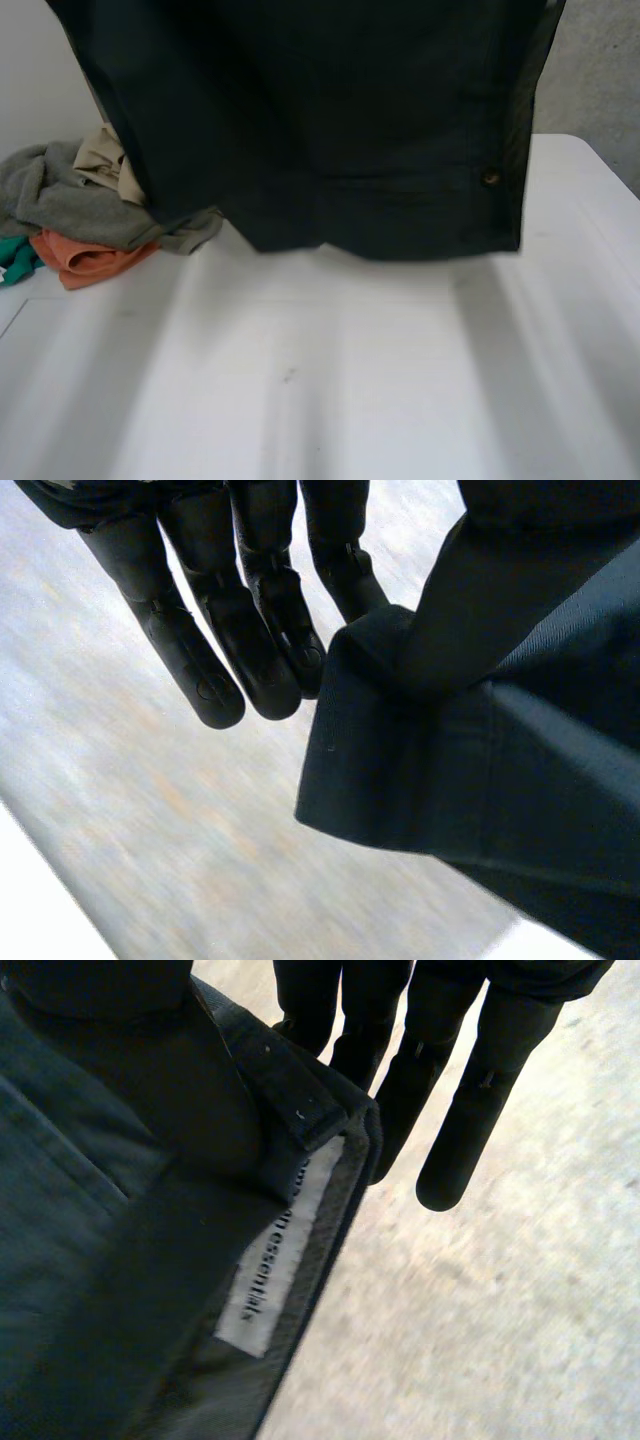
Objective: Fold the laundry.
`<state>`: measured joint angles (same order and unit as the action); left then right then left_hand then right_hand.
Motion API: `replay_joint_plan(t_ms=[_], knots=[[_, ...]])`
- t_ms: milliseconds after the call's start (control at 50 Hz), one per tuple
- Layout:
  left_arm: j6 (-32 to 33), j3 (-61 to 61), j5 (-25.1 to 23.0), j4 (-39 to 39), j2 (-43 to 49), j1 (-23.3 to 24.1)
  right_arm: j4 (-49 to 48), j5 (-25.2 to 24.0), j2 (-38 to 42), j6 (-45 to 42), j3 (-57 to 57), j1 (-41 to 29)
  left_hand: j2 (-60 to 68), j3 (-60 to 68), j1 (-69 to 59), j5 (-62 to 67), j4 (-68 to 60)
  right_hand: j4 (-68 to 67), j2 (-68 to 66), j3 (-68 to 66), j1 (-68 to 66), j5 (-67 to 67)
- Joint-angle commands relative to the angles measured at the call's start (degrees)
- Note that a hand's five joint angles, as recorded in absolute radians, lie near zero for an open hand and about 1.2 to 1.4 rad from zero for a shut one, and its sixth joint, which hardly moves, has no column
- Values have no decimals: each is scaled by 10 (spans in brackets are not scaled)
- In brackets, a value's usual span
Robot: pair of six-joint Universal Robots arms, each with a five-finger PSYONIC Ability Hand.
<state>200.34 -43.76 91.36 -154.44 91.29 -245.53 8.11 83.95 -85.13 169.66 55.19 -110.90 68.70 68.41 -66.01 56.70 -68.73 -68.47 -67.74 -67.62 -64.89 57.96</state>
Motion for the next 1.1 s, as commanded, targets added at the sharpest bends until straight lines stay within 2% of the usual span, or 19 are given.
replay_joint_plan(t_ms=[20,160,240,360,500,520,540,560,580,600,620,680,760,820,840,900,920,1000,1100], knots=[[9,193,-3,31,140,-16,45,10,101,58,-127,12,113,116,-140,133,-113,-115,-123,-124,-151,120],[40,268,-14,27,313,-4,34,53,199,74,-109,-13,113,116,-140,133,-113,-115,-123,-124,-151,120],[54,281,-21,-43,404,1,-23,96,254,69,-86,-27,113,116,-140,133,-113,-115,-123,-124,-151,120],[66,314,-20,-150,542,0,-162,169,347,34,-56,-46,113,116,-140,133,-113,-115,-123,-124,-151,120],[48,398,-25,-212,673,-3,-329,181,461,-28,-61,-62,113,116,-140,133,-113,-115,-123,-124,-151,120],[44,408,-25,-214,684,-4,-346,180,472,-39,-66,-63,55,58,-82,75,-55,7,-1,-2,-29,-1],[32,426,-24,-217,703,-6,-368,179,494,-56,-81,-66,-200,-198,174,-180,201,359,352,351,323,-354],[26,434,-23,-217,711,-7,-376,179,504,-64,-90,-68,-356,-353,329,-336,357,585,577,576,549,-580],[19,442,-23,-217,717,-7,-380,178,515,-71,-100,-70,-498,-495,471,-478,498,585,577,576,549,-580],[13,448,-21,-217,721,-7,-378,177,523,-78,-111,-70,-587,-584,560,-567,587,585,577,576,549,-580],[3,456,-18,-217,725,-7,-369,172,536,-88,-131,-71,-587,-584,560,-567,587,585,577,576,549,-580],[-5,459,-11,-216,718,-7,-340,169,536,-88,-155,-66,-587,-584,560,-567,587,585,577,576,549,-580],[-6,432,20,-206,667,-8,-261,140,504,-58,-180,-48,-587,-584,560,-567,587,585,577,576,549,-580],[-5,402,39,-191,626,-6,-193,84,468,-49,-185,-34,-587,-584,560,-567,587,585,577,576,549,-580],[-5,375,51,-173,597,-2,-154,51,448,-55,-183,-27,-587,-584,560,-567,587,585,577,576,549,-580],[-5,324,70,-134,546,4,-89,3,415,-68,-175,-13,-587,-584,560,-567,587,585,577,576,549,-580],[-7,288,78,-104,511,8,-47,-27,394,-78,-168,-1,-587,-584,560,-567,587,585,577,576,549,-580],[-13,187,87,-24,428,19,39,-86,347,-107,-138,27,-587,-584,560,-567,587,585,577,576,549,-580],[-35,45,71,55,336,31,118,-135,298,-151,-78,64,-587,-584,560,-567,587,585,577,576,549,-580]])
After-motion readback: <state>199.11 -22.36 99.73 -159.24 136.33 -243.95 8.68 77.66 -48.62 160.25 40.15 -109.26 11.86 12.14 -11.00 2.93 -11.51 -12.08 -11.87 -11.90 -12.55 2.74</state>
